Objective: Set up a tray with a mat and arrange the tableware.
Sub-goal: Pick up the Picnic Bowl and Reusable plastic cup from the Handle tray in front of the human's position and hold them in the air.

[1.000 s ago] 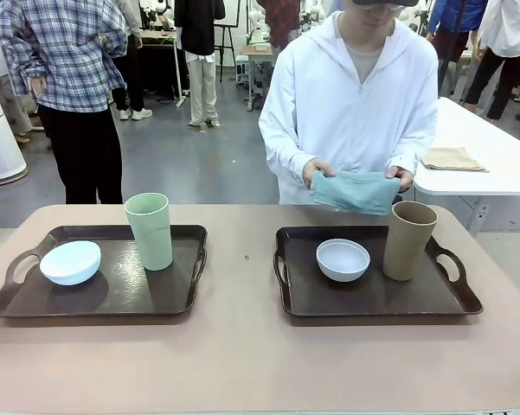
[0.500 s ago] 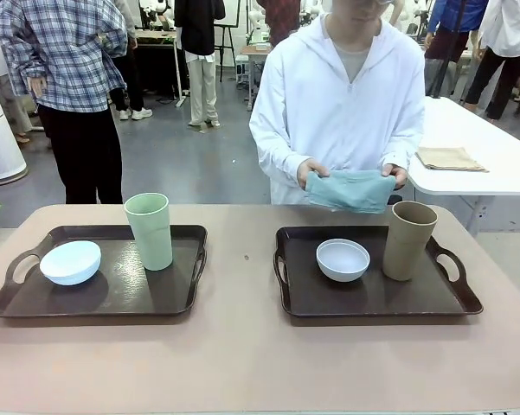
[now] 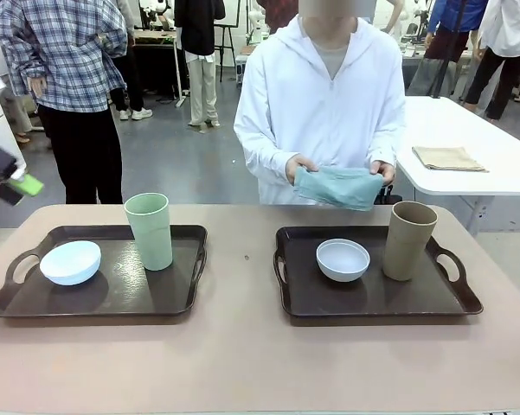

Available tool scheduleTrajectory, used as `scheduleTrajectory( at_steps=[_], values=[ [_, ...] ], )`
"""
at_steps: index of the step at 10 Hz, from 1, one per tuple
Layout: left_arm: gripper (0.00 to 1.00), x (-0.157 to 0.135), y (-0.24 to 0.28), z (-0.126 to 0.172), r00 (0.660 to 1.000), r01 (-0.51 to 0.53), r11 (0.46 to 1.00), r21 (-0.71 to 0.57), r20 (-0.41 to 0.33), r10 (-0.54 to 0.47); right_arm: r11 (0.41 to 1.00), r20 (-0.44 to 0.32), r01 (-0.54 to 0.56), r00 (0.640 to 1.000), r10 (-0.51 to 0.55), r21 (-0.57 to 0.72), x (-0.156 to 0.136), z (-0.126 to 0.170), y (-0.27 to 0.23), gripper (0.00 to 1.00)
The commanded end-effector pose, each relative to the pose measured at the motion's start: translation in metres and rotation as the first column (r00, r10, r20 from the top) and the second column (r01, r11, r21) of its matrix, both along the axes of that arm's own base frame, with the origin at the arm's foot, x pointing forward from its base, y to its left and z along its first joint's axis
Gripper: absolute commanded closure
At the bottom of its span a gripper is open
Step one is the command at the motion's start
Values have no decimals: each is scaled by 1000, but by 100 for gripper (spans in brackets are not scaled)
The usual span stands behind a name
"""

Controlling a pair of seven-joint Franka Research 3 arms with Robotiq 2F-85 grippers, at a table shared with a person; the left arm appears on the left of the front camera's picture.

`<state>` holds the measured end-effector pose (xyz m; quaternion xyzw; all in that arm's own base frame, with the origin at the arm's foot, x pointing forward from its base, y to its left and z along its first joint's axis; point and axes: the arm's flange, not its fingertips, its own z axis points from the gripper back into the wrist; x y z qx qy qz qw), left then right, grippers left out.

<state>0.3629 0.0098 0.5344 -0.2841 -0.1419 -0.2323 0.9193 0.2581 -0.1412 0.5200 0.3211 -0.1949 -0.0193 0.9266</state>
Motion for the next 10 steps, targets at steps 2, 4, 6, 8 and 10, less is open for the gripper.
scheduleTrajectory(
  at_steps=[2,4,6,8,10],
  values=[
    [0,25,-89,45,997,69,975,211,2,-71,985,168,-147,973,161,-93,52,18,29,0],
    [0,39,-162,69,991,130,934,332,-46,-122,956,163,-185,961,225,-228,81,17,52,0],
    [0,56,-225,75,984,177,901,395,-84,-156,903,175,-216,939,296,-371,107,8,69,0],
    [0,64,-271,59,984,177,875,451,-94,-150,863,201,-293,895,399,-412,119,1,77,0],
    [0,54,-262,57,983,186,894,408,-78,-168,883,172,-269,919,355,-385,110,2,84,0]
  ],
)
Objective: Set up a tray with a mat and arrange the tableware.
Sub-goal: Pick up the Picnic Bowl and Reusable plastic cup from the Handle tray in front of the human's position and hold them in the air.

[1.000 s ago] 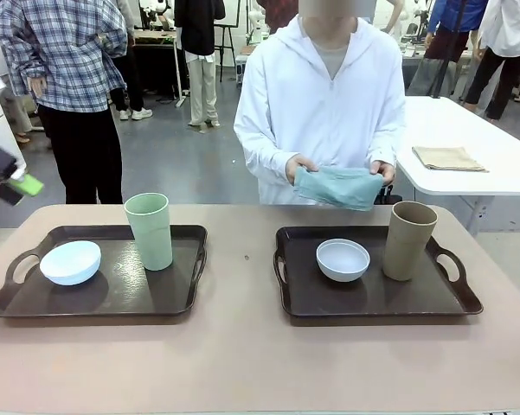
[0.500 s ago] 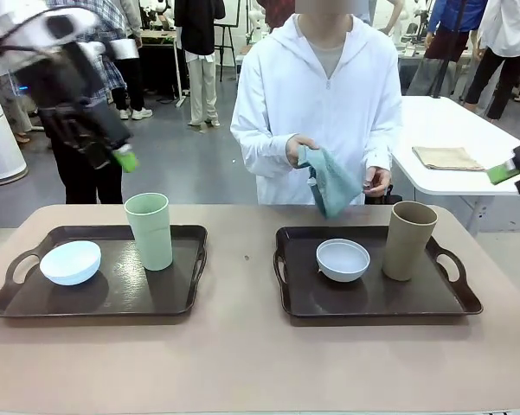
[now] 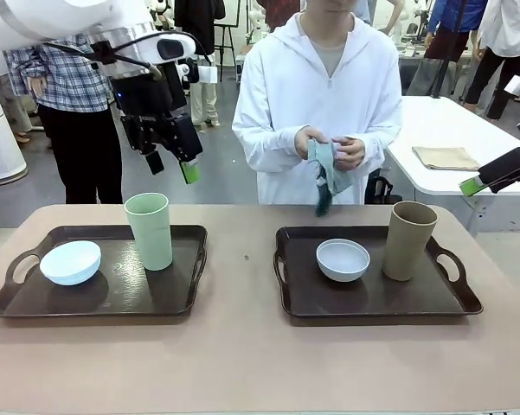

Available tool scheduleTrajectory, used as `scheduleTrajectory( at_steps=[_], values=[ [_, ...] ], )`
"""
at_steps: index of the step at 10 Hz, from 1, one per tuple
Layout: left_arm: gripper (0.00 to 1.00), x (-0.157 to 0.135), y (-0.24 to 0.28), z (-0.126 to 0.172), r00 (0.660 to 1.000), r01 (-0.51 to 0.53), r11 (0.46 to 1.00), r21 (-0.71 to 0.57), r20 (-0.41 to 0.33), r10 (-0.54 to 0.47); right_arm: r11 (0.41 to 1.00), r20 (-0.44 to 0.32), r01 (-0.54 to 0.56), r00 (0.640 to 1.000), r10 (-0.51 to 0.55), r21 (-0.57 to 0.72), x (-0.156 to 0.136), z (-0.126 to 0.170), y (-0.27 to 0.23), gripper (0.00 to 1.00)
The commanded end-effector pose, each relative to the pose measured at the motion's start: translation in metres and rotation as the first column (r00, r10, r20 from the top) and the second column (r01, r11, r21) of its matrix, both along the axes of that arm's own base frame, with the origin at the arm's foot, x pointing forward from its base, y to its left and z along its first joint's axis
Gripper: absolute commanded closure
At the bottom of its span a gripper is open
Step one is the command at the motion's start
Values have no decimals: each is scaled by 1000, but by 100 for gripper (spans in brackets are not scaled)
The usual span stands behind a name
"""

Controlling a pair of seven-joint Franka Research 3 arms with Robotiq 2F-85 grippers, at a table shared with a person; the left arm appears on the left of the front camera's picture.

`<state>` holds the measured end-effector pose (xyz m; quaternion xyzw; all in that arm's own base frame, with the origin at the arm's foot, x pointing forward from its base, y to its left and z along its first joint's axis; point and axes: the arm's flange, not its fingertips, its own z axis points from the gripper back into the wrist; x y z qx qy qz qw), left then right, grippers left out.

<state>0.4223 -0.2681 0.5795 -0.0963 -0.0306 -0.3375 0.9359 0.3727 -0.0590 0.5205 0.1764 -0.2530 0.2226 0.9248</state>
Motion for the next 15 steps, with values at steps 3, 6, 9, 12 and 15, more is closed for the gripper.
scheduleTrajectory(
  at_steps=[3,6,9,12,15],
  values=[
    [0,-5,16,11,1000,-9,1000,-15,23,10,1000,0,5,1000,-5,3,-1,1,0,0],
    [0,14,-48,17,998,38,999,9,44,-38,903,329,-417,842,427,-107,34,-8,-31,0],
    [0,43,-132,6,1000,30,998,46,-4,-30,790,363,-568,703,612,-231,72,-45,-44,0],
    [0,63,-182,-26,996,-89,990,106,-5,90,622,245,-758,577,779,-194,93,-72,-38,0],
    [0,59,-179,-48,998,-63,995,80,-13,65,634,257,-753,587,768,-176,83,-85,-24,0]
  ],
)
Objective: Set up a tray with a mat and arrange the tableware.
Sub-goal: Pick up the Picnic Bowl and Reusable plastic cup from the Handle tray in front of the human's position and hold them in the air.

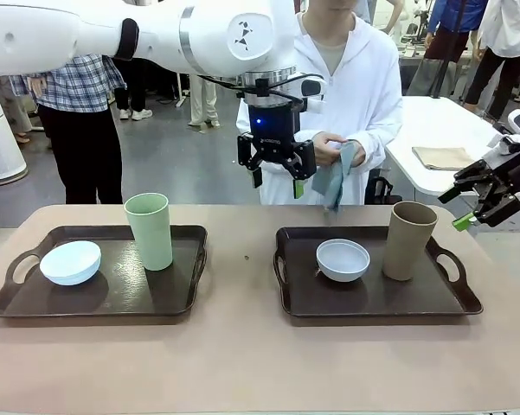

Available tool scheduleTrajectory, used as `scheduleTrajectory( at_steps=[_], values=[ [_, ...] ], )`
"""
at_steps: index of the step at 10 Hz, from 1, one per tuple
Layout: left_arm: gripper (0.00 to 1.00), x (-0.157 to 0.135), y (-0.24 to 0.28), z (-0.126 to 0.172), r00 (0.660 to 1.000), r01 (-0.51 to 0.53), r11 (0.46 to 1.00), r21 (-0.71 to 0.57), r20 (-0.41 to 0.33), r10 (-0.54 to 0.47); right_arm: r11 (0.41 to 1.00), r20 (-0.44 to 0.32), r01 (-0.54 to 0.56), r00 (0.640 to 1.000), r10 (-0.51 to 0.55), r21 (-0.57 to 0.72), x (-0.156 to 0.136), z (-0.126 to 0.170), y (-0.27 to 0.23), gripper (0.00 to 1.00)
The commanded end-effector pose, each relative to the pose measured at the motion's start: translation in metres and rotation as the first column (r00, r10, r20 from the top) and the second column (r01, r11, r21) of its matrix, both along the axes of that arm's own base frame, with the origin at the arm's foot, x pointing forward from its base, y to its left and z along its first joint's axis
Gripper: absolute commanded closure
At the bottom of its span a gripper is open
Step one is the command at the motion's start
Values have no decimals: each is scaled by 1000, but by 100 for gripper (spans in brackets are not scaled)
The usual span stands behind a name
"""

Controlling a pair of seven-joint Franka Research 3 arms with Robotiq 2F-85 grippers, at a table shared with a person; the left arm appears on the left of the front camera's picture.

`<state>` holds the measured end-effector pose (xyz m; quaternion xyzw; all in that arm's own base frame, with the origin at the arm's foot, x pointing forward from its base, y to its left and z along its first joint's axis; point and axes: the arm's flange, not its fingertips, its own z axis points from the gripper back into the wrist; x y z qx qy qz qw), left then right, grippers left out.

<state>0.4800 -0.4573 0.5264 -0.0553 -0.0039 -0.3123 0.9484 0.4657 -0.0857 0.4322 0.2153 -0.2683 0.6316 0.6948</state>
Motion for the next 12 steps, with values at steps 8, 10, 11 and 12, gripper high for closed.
scheduleTrajectory(
  at_steps=[8,10,11,12],
  values=[
    [0,-6,-10,-20,986,-164,981,101,37,161,998,-96,5,995,1,58,13,-22,-19,0],
    [0,-19,-28,-42,913,-407,910,76,51,404,995,-147,72,987,-61,68,19,-45,-38,0],
    [0,-27,-37,-49,876,-481,874,64,70,477,993,-167,86,983,-72,81,22,-55,-44,0],
    [0,-33,-43,-54,859,-507,862,30,99,502,992,-164,85,984,-69,89,23,-61,-45,0]
  ],
)
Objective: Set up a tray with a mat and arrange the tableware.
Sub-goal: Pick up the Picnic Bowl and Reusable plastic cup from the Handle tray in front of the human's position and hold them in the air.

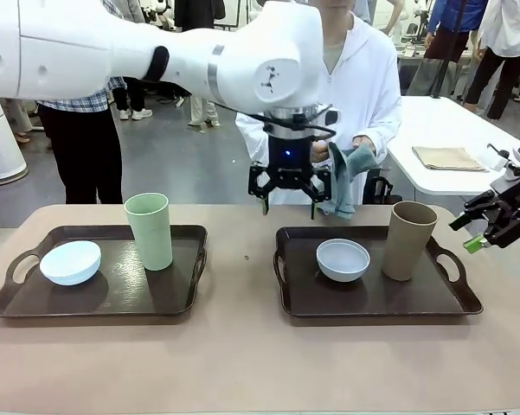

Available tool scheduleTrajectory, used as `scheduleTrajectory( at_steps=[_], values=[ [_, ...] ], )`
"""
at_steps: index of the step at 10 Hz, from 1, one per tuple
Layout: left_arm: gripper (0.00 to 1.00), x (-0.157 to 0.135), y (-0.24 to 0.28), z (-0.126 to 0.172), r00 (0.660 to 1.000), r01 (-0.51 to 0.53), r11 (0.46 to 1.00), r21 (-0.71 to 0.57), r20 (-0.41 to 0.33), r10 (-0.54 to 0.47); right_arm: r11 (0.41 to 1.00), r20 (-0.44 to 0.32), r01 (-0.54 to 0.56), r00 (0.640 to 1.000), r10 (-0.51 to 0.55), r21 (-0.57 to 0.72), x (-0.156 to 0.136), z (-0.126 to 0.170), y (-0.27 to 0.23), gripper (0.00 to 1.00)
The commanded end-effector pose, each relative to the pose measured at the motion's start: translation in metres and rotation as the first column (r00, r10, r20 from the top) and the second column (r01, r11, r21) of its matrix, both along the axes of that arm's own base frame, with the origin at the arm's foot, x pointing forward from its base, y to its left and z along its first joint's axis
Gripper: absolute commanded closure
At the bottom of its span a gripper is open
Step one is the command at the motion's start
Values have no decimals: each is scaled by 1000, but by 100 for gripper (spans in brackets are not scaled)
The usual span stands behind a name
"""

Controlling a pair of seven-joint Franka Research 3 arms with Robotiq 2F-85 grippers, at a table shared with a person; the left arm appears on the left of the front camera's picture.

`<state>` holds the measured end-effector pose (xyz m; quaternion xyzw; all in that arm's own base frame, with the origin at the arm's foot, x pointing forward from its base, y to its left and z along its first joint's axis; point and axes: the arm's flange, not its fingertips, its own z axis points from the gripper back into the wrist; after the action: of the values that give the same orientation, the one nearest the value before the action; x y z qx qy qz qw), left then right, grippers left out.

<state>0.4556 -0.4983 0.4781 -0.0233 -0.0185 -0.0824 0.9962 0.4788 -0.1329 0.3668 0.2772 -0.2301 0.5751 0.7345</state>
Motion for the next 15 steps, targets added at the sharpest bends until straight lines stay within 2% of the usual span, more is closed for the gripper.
scheduleTrajectory(
  at_steps=[1,2,3,4,5,6,7,8,11,15],
  values=[
    [0,-11,-7,-14,992,-82,997,5,98,81,998,37,1,999,-4,65,13,0,6,0],
    [0,-8,-8,-22,991,-79,997,-15,111,80,996,69,5,998,-11,94,17,-4,12,0],
    [0,-5,-9,-5,998,-49,999,-12,26,49,993,98,31,994,-43,114,15,-1,17,0],
    [0,-5,-9,-5,998,-49,999,-12,26,49,999,15,20,1000,-21,43,9,-3,4,0],
    [0,-5,-9,-5,998,-49,999,-12,26,49,999,15,20,1000,-21,43,9,-3,4,0],
    [0,-6,-15,-11,997,-66,998,-20,47,67,997,38,29,999,-32,77,14,0,14,0],
    [0,5,-11,-20,987,-161,986,-45,-7,161,996,35,21,999,-24,83,14,-6,21,0],
    [0,11,-11,-28,983,-177,983,-58,-55,173,993,33,14,999,-18,114,18,-13,29,0],
    [0,18,-8,-42,982,-190,981,-40,-31,189,984,17,104,994,-107,144,32,-31,43,0],
    [0,27,-9,-58,986,-161,986,-48,-57,158,990,3,52,999,-52,127,34,-37,57,0]
  ],
)
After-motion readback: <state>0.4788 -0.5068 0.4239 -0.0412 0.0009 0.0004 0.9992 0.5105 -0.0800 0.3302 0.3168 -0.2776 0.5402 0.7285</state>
